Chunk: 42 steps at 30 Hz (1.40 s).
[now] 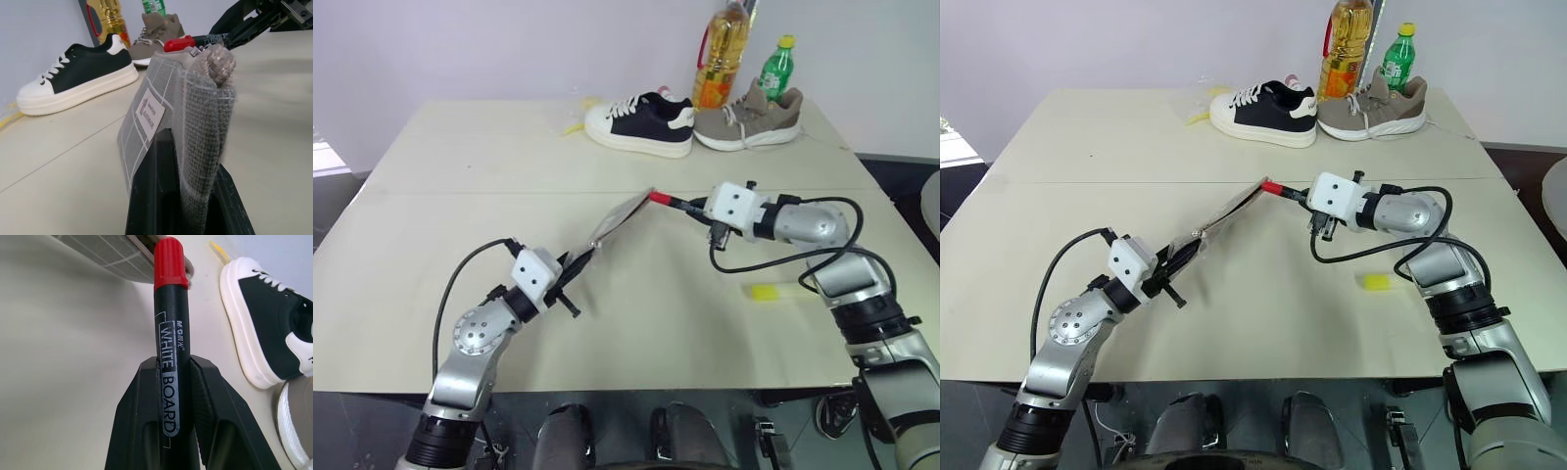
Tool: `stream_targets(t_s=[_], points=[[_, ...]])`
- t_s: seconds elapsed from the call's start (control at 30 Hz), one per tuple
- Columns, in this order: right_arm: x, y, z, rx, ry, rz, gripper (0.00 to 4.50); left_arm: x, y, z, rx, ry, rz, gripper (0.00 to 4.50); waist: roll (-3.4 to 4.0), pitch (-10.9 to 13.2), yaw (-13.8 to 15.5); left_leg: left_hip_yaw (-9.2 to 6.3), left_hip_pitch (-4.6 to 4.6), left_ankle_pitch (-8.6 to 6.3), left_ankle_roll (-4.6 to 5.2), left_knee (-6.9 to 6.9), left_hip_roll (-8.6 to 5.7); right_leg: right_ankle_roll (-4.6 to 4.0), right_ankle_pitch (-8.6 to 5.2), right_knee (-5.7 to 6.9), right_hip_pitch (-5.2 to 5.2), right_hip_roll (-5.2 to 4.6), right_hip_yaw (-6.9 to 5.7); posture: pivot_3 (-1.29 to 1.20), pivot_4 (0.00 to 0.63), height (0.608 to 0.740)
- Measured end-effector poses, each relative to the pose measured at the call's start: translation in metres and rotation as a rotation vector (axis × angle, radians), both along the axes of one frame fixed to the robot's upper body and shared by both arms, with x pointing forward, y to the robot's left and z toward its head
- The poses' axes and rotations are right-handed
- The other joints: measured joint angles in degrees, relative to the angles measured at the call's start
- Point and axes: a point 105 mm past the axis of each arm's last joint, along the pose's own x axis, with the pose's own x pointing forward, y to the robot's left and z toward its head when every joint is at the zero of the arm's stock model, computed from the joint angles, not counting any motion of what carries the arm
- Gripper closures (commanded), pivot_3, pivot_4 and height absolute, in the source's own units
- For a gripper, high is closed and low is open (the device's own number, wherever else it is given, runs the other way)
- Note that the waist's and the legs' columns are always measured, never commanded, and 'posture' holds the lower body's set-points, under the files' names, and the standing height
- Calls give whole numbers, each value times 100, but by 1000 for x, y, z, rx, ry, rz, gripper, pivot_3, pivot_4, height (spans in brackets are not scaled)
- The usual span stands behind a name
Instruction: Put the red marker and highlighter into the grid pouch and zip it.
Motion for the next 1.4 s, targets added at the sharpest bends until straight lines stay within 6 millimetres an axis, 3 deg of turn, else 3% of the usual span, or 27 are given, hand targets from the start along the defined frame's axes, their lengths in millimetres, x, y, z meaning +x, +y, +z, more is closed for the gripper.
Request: stream_targets(t_s=[0.23,0.4,0.67,0.83,0.93,1.07,1.23,1.37,1.4], points=[[-2,3,-2,-54,-22,35,4210,-2,-1,-3,7,10,-13,4500,0,0,2,0,0,0,0,1,0,0,0,0,0,0,0,0,150,705],[-9,6,-4,-186,-71,112,4210,-6,-2,-3,49,14,-59,4500,0,0,2,0,0,0,0,1,0,0,0,0,0,0,0,0,150,705],[-32,36,-7,-415,-198,376,4210,-14,-6,4,133,38,-195,4500,2,1,-7,0,2,1,-2,1,1,0,0,2,-1,2,0,0,150,705],[-45,61,-10,-420,-260,511,4210,-17,-12,5,153,79,-271,4500,1,1,0,0,3,4,-6,4,1,0,0,2,2,2,0,0,150,705],[-48,66,-11,-400,-246,536,2692,-18,-16,10,151,64,-289,4500,1,1,8,0,3,4,-6,8,0,0,0,2,6,2,0,0,150,705],[-43,58,2,-309,-206,475,748,-17,-16,9,147,64,-279,4500,1,1,8,-2,3,4,-6,11,0,0,0,2,9,2,0,0,150,705],[-44,33,29,-114,-57,363,748,-12,-12,2,156,63,-242,4500,0,1,13,-6,5,3,-5,11,0,-1,0,1,14,2,0,0,150,705],[-45,6,41,46,113,254,748,-6,-9,-4,160,49,-200,4500,-1,0,13,-9,9,3,-4,12,1,-3,0,1,18,1,0,0,150,705],[-48,-8,37,26,164,217,748,-4,-10,-3,161,36,-193,4500,-1,0,16,-9,9,2,-3,11,0,-3,0,0,18,0,0,0,150,705]])
